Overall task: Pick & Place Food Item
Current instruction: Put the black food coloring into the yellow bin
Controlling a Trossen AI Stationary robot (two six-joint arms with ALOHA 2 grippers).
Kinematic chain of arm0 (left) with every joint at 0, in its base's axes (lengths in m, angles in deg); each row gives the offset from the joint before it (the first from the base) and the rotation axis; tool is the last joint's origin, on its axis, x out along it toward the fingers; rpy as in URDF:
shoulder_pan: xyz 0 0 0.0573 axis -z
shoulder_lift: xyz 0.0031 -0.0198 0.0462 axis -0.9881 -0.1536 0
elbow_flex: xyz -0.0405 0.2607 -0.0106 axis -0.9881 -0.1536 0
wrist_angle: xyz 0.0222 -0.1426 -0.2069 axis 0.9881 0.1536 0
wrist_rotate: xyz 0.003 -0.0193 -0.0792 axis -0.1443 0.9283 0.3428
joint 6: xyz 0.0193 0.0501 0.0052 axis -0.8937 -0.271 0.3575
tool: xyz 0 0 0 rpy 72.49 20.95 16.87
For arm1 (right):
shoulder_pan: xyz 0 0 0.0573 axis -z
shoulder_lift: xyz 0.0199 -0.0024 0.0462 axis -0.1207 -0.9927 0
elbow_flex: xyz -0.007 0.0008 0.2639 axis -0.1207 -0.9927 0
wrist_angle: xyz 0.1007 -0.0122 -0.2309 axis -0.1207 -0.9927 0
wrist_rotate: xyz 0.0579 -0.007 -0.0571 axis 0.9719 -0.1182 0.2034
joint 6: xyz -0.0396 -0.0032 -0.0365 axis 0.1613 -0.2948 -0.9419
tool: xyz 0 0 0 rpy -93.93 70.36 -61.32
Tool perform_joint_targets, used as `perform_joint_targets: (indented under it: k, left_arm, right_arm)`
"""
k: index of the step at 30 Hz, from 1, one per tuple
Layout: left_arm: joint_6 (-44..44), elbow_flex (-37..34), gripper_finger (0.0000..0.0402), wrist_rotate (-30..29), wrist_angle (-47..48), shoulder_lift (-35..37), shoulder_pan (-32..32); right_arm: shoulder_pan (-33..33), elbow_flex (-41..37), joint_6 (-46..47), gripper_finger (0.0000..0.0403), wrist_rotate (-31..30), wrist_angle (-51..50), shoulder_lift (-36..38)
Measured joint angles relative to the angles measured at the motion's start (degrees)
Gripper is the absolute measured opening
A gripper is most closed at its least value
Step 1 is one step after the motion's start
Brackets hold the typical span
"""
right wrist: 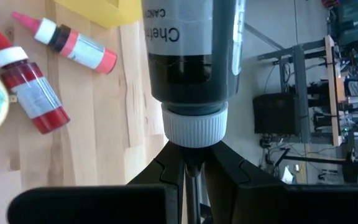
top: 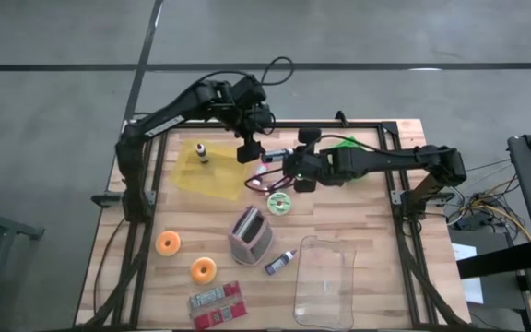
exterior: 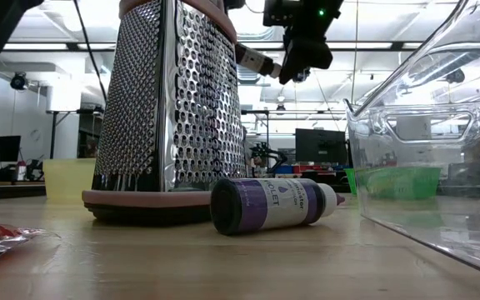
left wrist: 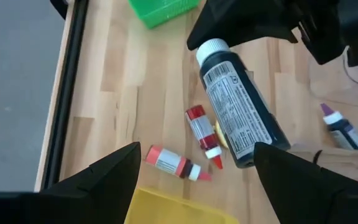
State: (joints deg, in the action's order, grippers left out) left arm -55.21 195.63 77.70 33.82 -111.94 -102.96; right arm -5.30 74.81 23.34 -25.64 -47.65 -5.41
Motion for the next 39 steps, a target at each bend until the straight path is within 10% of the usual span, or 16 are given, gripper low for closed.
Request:
perform_joint_targets:
  k: [39]
  left_arm:
    - [-2.35,-1.05,0.0314,1.2,-1.75,-2.82,0.17]
  right_arm:
    - [3.08,-0.33,-1.68,0.003,2.99,3.42,0.0]
